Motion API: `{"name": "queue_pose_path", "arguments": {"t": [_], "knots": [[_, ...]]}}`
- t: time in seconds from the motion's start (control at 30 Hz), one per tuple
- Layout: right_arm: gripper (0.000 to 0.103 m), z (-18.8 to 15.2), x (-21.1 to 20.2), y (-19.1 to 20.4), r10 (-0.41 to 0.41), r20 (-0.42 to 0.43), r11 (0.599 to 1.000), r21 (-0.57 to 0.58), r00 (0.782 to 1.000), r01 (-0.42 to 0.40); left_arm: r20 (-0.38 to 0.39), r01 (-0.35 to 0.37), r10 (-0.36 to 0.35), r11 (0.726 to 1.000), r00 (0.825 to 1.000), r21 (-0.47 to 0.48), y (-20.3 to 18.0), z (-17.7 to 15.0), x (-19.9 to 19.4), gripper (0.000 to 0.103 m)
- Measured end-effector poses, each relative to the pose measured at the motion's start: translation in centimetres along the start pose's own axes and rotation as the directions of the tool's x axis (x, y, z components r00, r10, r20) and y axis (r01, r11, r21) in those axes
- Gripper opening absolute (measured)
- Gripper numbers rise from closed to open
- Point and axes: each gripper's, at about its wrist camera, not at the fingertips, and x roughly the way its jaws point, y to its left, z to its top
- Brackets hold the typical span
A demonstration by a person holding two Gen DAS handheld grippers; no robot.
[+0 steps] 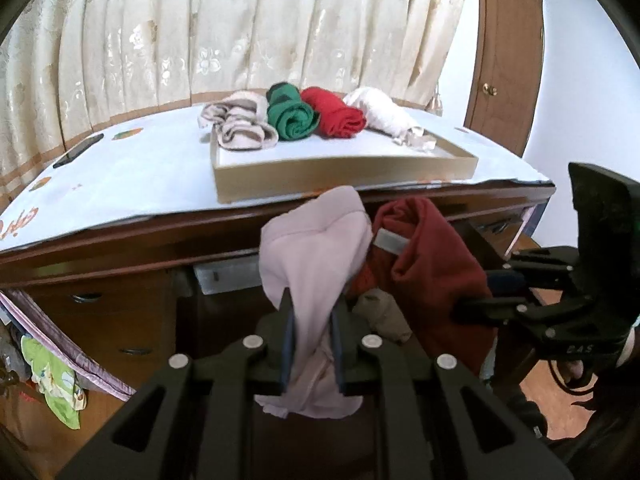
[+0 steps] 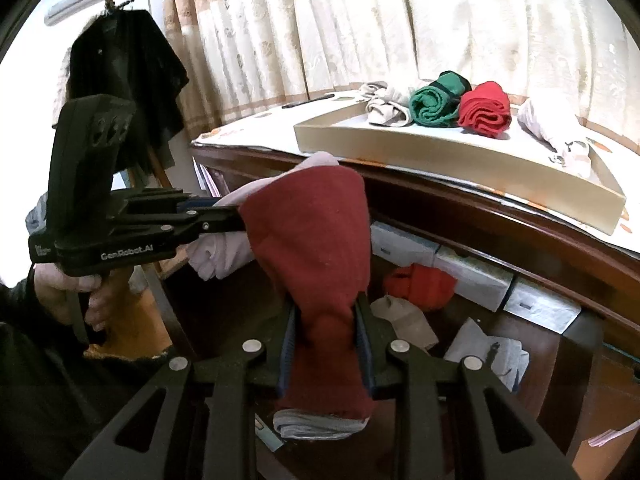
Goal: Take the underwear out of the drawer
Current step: 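Carry pale pink garment in left gripper while right gripper carries dark red sock to tray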
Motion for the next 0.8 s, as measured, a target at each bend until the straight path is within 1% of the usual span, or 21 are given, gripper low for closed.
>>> {"name": "queue_pose_path", "arguments": {"t": [0.27, 0.8], "knots": [[0.029, 0.7, -1.3, 0.0, 0.007, 0.041, 1.0, 0.01, 0.999, -0.007, 0.052, 0.011, -0.011, 1.0, 0.999, 0.01, -0.5, 1.0, -2.1, 0.013], [0.029, 2.4, -3.4, 0.5, 0.007, 0.117, 1.0, 0.007, 0.993, -0.008, 0.127, -0.001, 0.001, 1.0, 0.992, 0.001, -0.3, 2.5, -3.9, 0.013]]}}
